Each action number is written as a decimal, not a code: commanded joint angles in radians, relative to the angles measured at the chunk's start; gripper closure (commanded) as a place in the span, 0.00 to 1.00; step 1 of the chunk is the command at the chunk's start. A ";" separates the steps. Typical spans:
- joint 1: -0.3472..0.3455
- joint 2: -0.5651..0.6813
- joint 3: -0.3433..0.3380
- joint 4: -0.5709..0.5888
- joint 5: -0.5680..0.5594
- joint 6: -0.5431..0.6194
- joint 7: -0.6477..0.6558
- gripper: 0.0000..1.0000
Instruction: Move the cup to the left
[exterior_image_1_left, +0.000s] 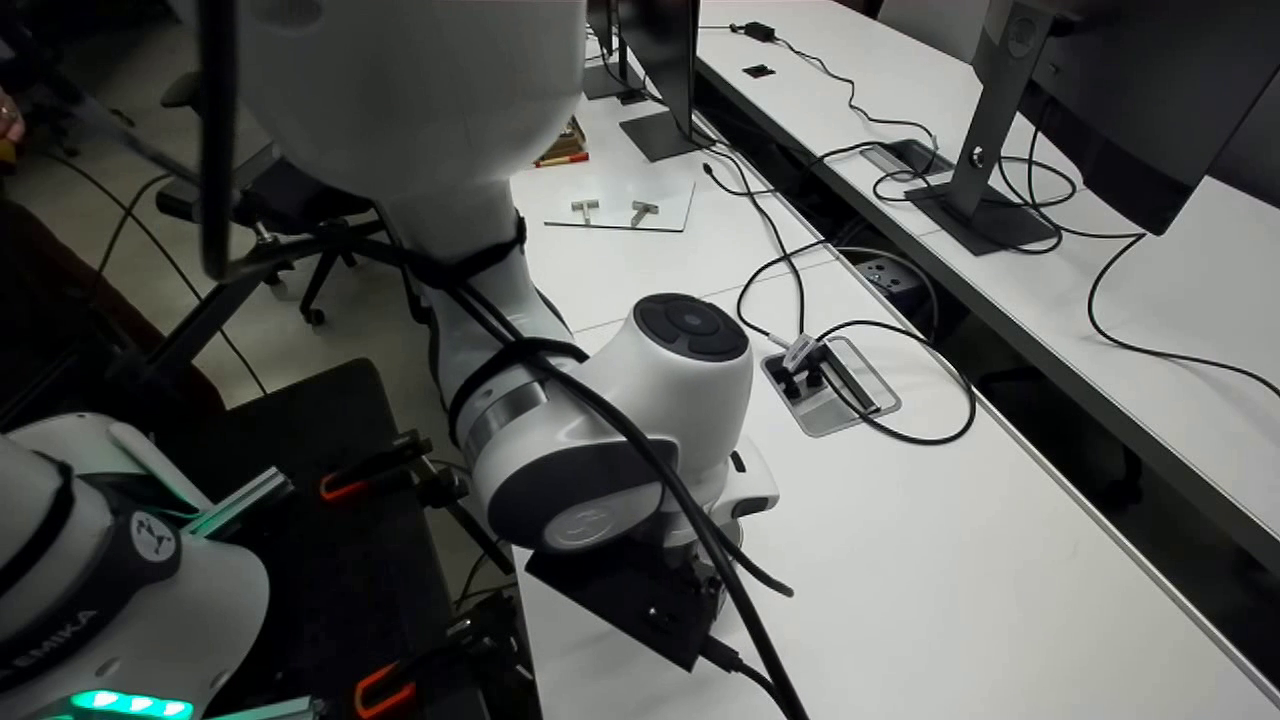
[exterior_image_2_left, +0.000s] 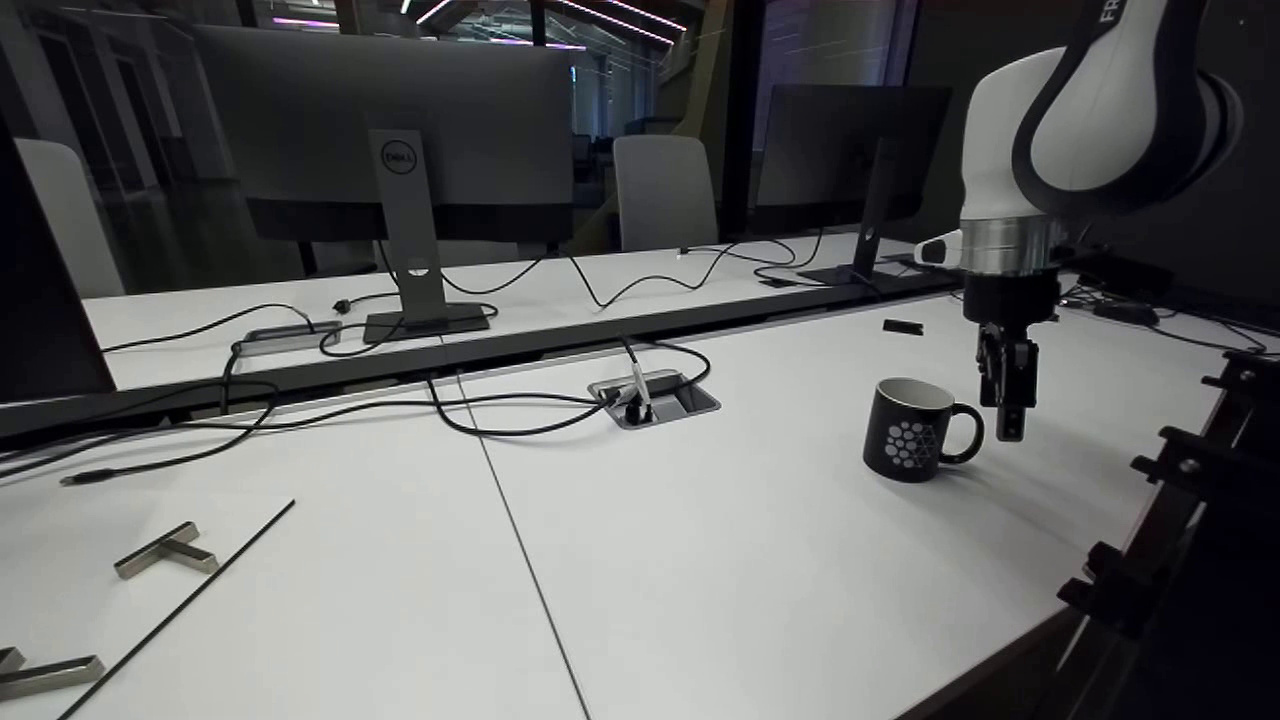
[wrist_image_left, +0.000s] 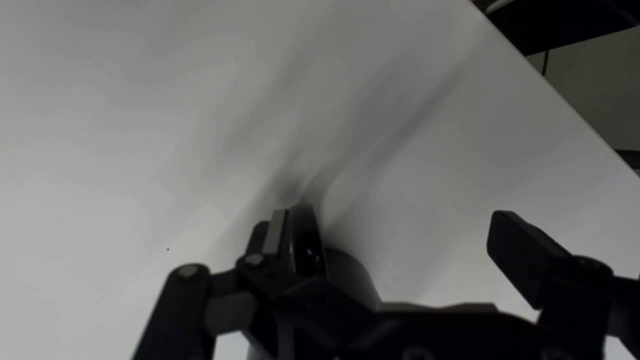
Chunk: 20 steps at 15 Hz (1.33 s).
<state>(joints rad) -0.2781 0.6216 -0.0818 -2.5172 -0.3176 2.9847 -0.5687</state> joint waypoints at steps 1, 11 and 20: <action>0.015 0.018 -0.017 0.033 -0.011 -0.025 0.023 0.00; 0.013 0.019 -0.019 0.057 -0.010 -0.047 0.025 0.22; 0.026 0.019 -0.025 0.075 -0.014 -0.067 0.031 0.01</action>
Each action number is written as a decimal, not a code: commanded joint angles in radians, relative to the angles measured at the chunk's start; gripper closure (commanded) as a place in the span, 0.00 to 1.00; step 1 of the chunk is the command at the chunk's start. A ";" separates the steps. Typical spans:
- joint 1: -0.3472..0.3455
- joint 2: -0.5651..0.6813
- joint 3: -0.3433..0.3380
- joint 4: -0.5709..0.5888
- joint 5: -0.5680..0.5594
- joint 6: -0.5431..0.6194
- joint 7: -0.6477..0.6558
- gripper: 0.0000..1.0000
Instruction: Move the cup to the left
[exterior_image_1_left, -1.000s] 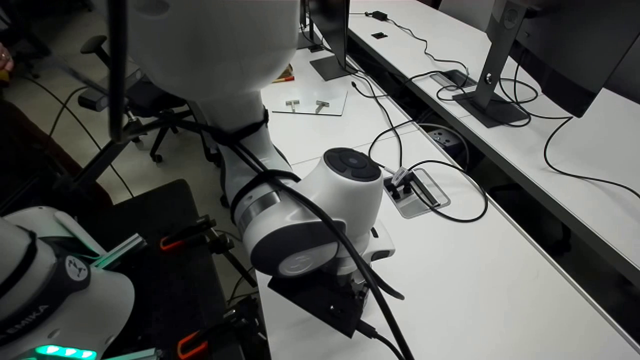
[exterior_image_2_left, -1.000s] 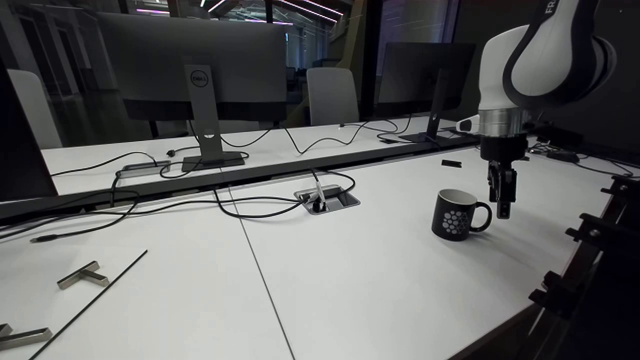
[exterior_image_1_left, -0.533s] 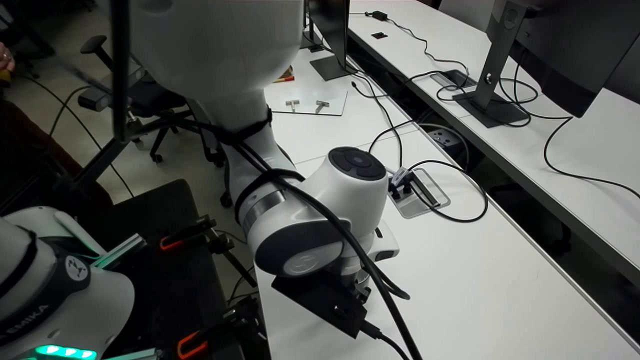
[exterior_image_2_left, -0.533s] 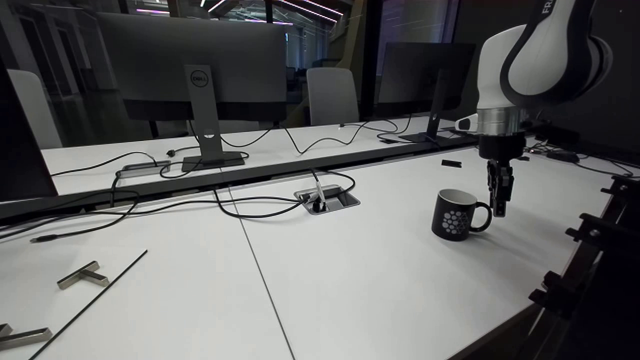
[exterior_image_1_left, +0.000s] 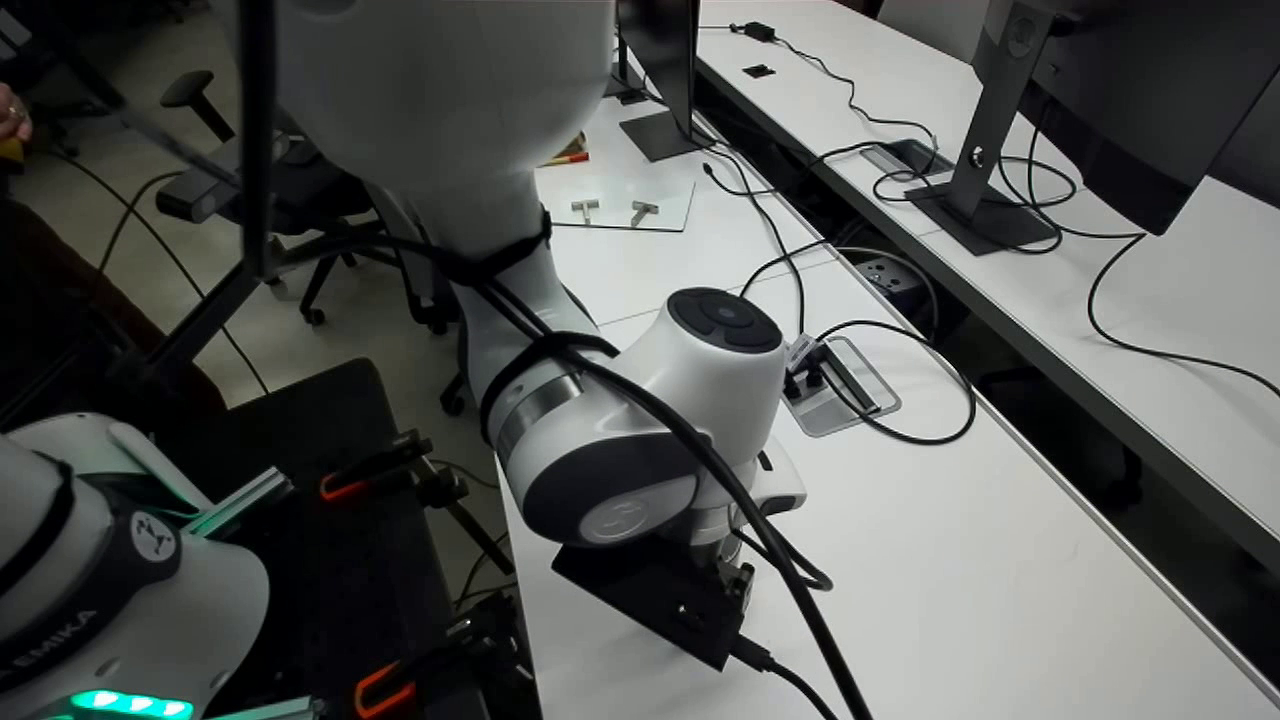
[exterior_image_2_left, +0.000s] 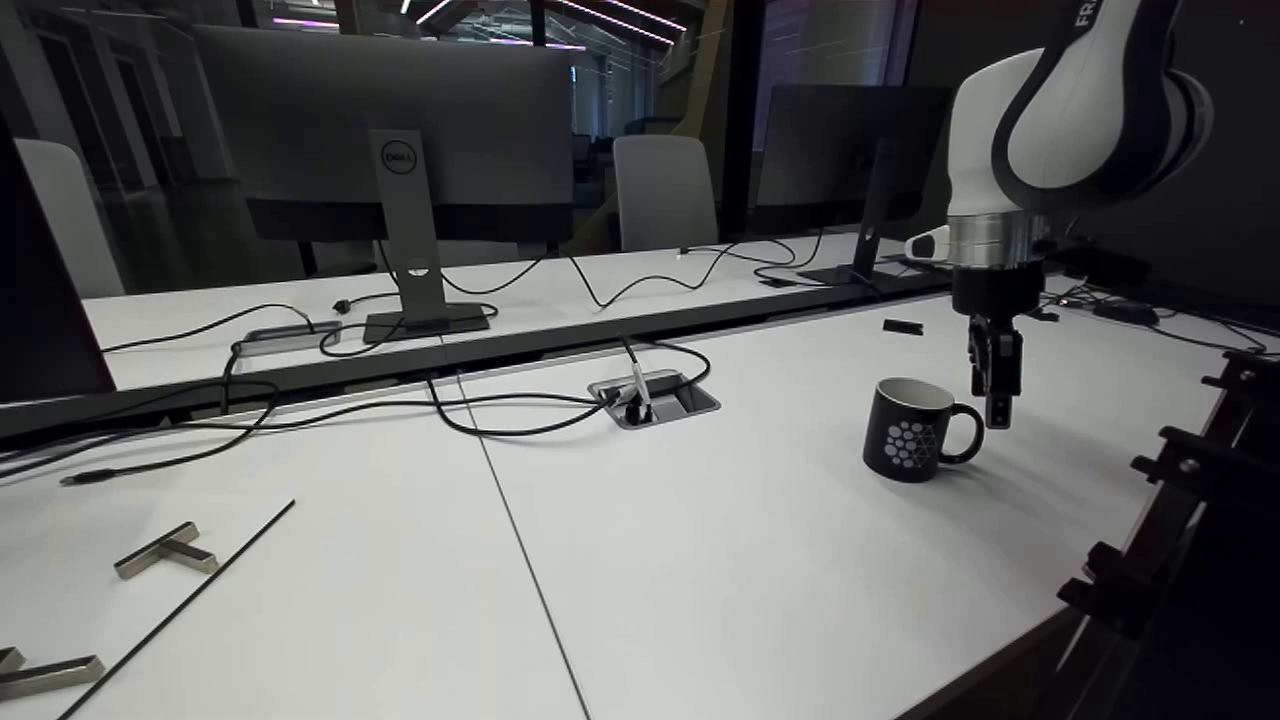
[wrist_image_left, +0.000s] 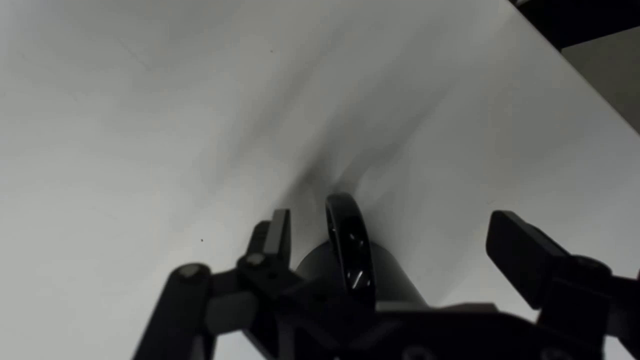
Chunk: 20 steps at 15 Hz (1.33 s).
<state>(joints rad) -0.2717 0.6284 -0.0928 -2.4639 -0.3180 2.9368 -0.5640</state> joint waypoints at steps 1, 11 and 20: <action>0.017 0.013 -0.011 0.025 -0.012 -0.023 0.024 0.16; 0.010 0.018 0.003 0.042 -0.006 -0.033 0.023 0.14; 0.002 0.021 0.017 0.042 -0.003 -0.028 0.020 0.63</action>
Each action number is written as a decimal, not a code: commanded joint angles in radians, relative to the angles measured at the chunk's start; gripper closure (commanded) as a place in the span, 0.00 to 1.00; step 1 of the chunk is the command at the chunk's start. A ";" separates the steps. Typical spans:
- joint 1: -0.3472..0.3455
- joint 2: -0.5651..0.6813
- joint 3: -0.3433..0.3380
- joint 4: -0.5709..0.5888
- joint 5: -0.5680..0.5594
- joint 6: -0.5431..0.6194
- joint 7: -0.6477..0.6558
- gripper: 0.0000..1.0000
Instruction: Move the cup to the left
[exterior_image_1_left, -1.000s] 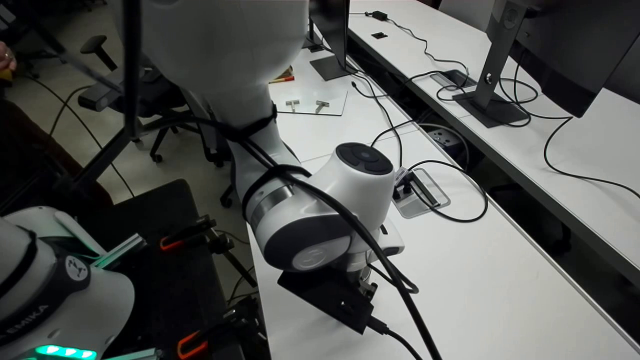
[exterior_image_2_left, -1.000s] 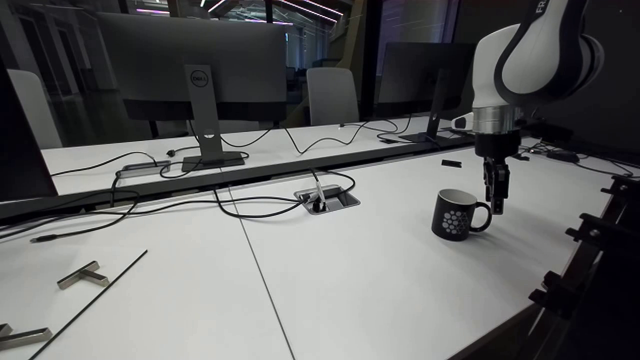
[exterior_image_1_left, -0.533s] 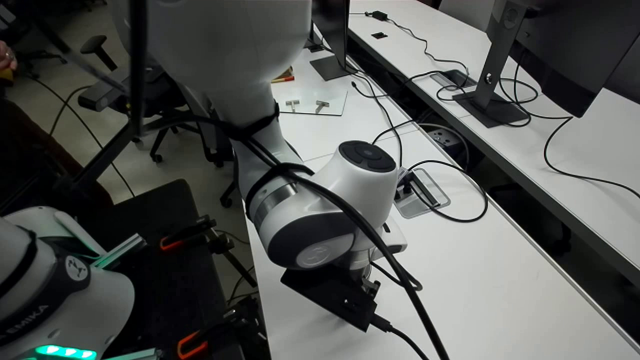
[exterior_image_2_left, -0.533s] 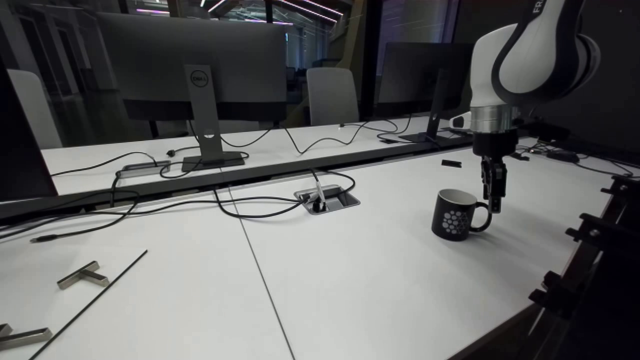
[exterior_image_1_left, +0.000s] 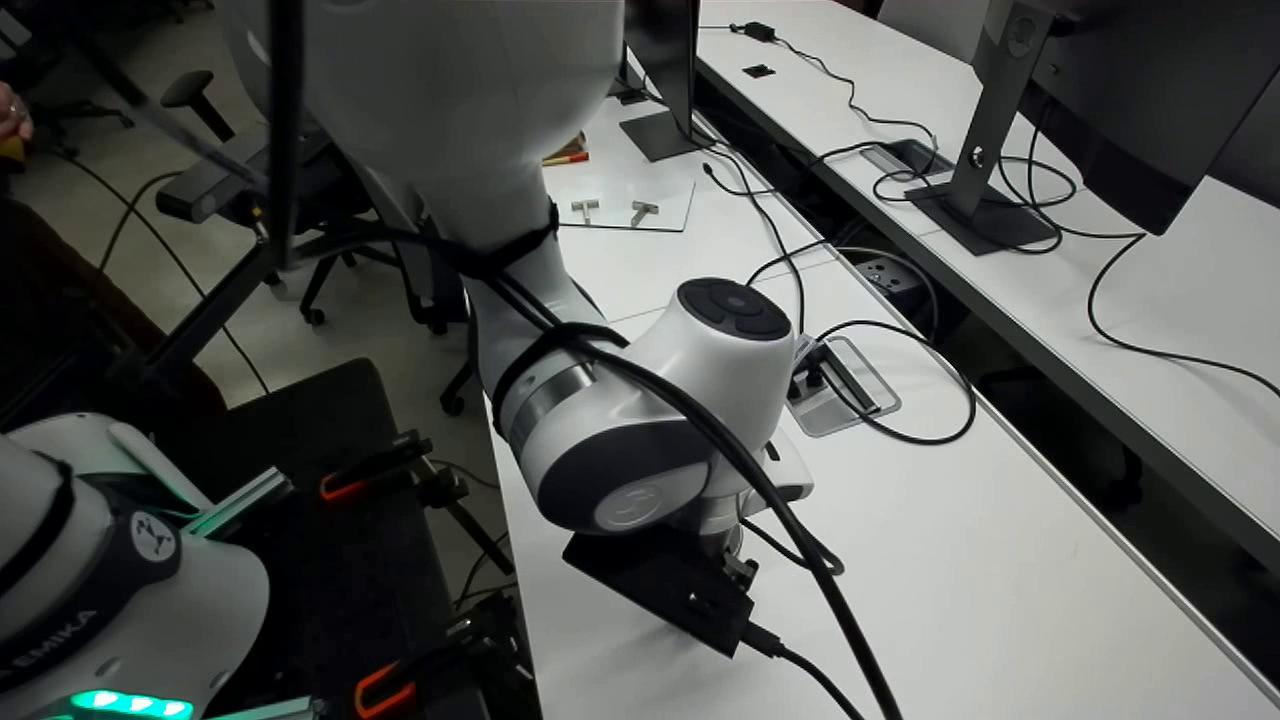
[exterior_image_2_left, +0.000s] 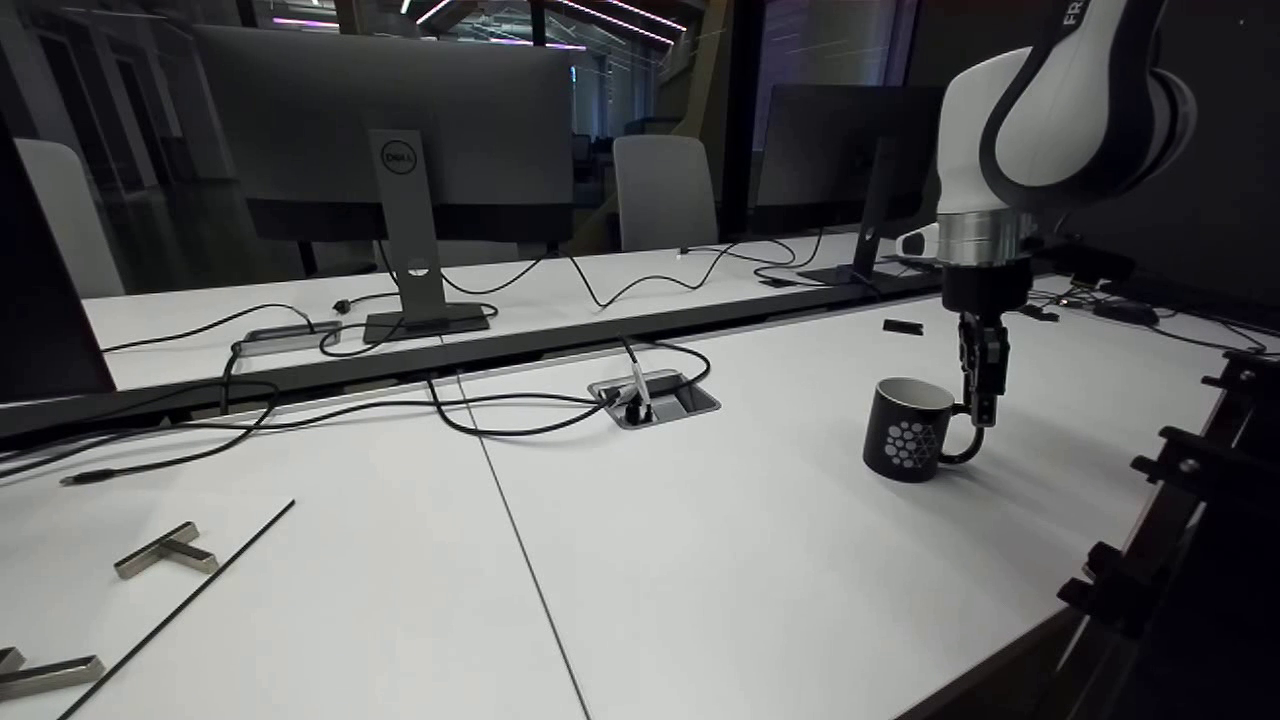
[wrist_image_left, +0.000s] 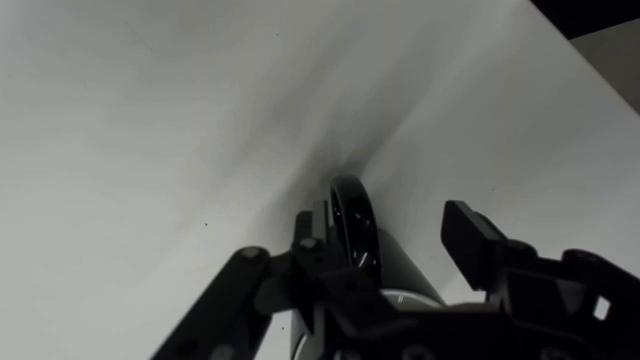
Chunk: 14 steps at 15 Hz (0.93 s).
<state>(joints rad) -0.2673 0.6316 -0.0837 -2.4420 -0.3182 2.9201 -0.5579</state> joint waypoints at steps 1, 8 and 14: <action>-0.005 0.018 0.012 0.020 0.000 -0.010 0.014 0.70; -0.026 0.021 0.035 0.018 0.009 -0.004 0.014 0.96; -0.046 0.022 0.050 0.015 0.015 0.000 0.009 0.96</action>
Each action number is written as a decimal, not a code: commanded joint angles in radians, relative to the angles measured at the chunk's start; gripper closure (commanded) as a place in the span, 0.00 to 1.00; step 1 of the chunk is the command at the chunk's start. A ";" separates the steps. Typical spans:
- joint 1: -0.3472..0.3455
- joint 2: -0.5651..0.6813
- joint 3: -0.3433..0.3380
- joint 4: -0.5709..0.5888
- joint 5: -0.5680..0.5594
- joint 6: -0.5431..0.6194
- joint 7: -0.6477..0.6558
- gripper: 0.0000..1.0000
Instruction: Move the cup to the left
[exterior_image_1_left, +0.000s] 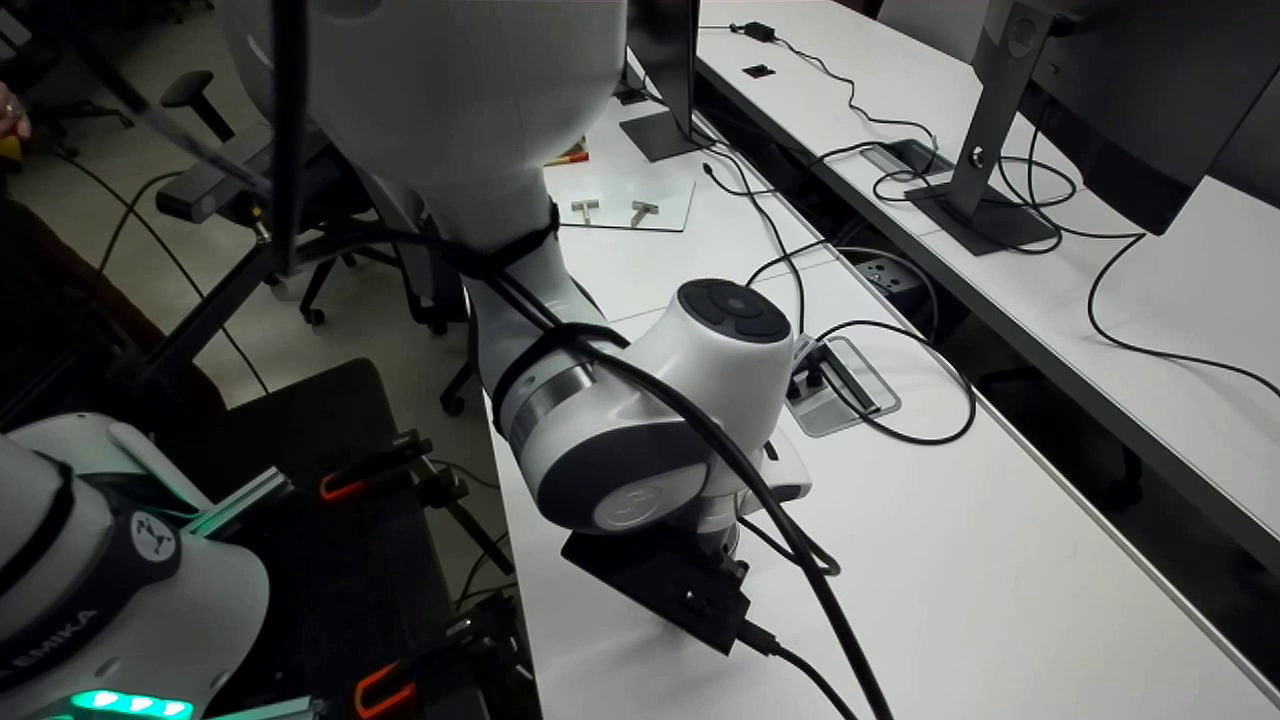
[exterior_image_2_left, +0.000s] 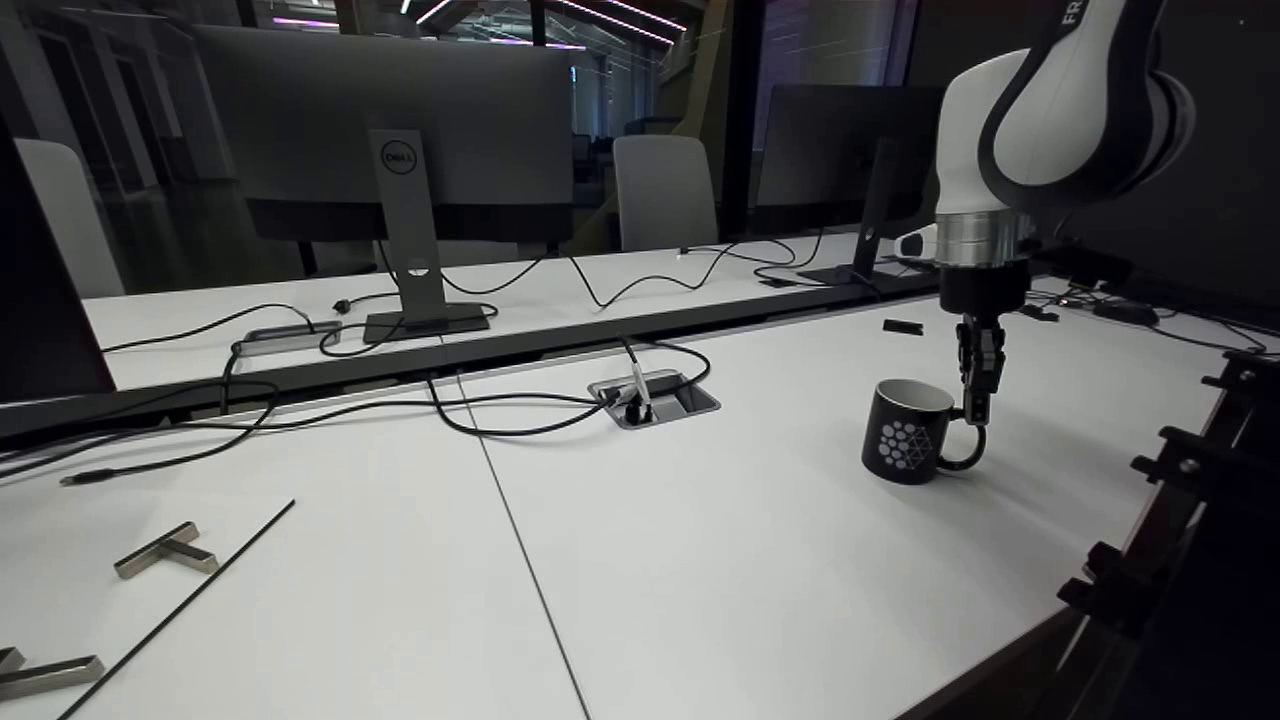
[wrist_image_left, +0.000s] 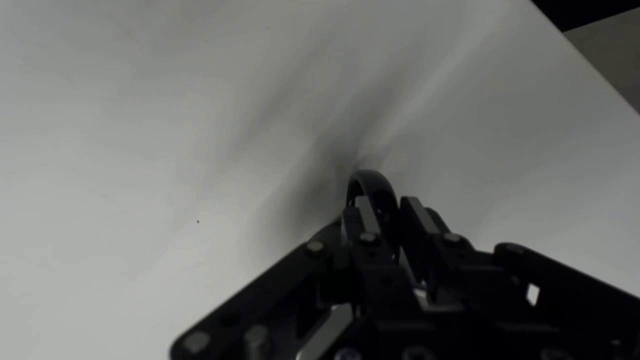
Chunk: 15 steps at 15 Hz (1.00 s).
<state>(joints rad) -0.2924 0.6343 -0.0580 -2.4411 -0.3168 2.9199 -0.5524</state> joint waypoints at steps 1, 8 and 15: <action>-0.031 0.018 0.034 0.013 0.016 0.003 -0.002 0.96; -0.048 0.002 0.053 0.003 0.013 0.014 -0.006 0.96; -0.060 -0.018 0.081 -0.011 0.010 0.045 -0.010 0.96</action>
<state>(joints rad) -0.3376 0.6338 0.0068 -2.4415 -0.3165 2.9464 -0.5524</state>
